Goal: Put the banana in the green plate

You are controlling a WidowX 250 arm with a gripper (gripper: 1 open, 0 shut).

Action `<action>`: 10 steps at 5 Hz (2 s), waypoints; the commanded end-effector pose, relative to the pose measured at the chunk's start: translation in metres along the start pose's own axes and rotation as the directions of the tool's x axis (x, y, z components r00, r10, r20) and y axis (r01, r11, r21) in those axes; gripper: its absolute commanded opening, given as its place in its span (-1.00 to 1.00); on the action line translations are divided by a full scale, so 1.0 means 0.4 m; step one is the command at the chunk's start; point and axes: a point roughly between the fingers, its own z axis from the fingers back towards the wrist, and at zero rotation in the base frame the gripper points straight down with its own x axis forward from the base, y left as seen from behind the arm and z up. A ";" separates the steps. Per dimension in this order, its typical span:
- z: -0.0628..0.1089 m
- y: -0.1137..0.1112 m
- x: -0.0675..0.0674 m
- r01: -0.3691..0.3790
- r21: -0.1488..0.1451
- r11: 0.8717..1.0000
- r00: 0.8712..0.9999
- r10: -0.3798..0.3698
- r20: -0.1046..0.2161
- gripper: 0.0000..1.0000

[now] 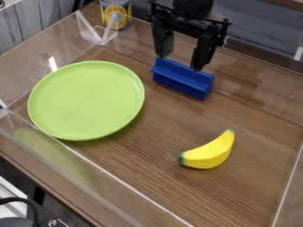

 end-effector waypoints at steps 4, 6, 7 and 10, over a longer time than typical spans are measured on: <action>-0.112 -0.158 -0.035 0.226 -0.010 0.974 0.973 -0.225 0.044 1.00; -0.166 -0.206 -0.039 0.297 -0.008 0.955 0.953 -0.296 0.068 1.00; -0.188 -0.224 -0.036 0.341 -0.007 0.940 0.937 -0.339 0.079 1.00; -0.217 -0.287 -0.043 0.316 -0.023 0.948 0.944 -0.312 0.103 1.00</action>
